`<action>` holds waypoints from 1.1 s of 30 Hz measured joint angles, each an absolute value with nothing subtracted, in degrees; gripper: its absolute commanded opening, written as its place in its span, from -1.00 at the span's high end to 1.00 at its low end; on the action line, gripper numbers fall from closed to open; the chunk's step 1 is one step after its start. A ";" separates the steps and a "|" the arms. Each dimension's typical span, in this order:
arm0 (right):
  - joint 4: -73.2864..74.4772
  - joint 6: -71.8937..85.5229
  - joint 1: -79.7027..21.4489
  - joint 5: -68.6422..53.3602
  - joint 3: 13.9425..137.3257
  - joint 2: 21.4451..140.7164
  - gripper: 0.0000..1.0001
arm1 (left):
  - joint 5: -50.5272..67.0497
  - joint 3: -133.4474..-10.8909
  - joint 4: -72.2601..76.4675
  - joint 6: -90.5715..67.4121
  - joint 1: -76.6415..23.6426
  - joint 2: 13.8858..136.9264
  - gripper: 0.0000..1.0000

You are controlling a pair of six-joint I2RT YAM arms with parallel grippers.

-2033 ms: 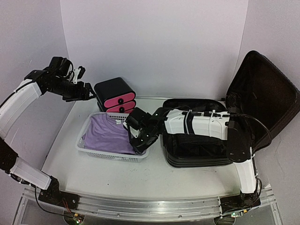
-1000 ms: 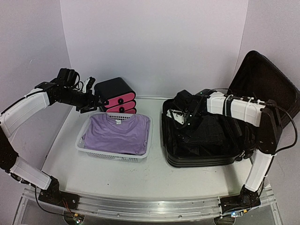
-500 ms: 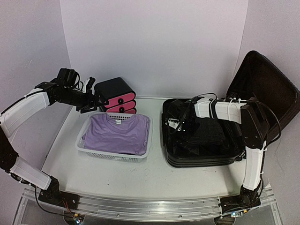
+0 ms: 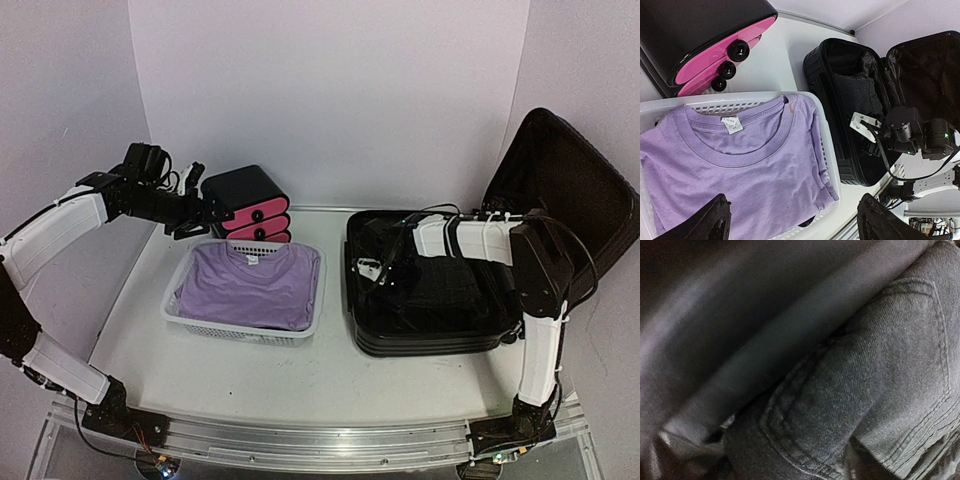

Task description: Open, take out, and arrange the luggage

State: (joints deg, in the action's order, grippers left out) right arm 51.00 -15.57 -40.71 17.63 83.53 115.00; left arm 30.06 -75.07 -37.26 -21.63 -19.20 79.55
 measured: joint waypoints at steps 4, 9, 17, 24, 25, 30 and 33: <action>49.78 -16.29 -40.80 17.98 82.61 114.13 0.24 | 30.22 -75.48 -36.95 -22.57 -19.20 79.79 -0.75; 46.89 -17.04 -40.14 17.98 81.38 112.97 0.30 | 30.44 -75.68 -36.93 -23.05 -19.38 79.92 -0.75; 44.93 -17.82 -39.46 16.78 80.58 109.25 0.41 | 30.50 -76.31 -36.93 -24.08 -20.53 80.55 -0.75; 44.03 -18.33 -38.33 14.83 79.33 107.20 0.30 | 30.96 -78.24 -36.91 -24.53 -22.04 82.21 -0.75; 43.94 -18.39 -38.13 14.33 79.18 107.04 0.27 | 31.16 -78.54 -36.91 -24.58 -22.33 82.54 -0.75; 43.55 -18.61 -36.73 11.70 78.87 106.61 0.05 | 31.66 -79.31 -36.93 -25.26 -23.62 83.68 -0.75; 43.42 -18.65 -35.31 9.37 78.72 106.39 -0.03 | 31.83 -79.48 -36.93 -25.50 -24.10 83.77 -0.75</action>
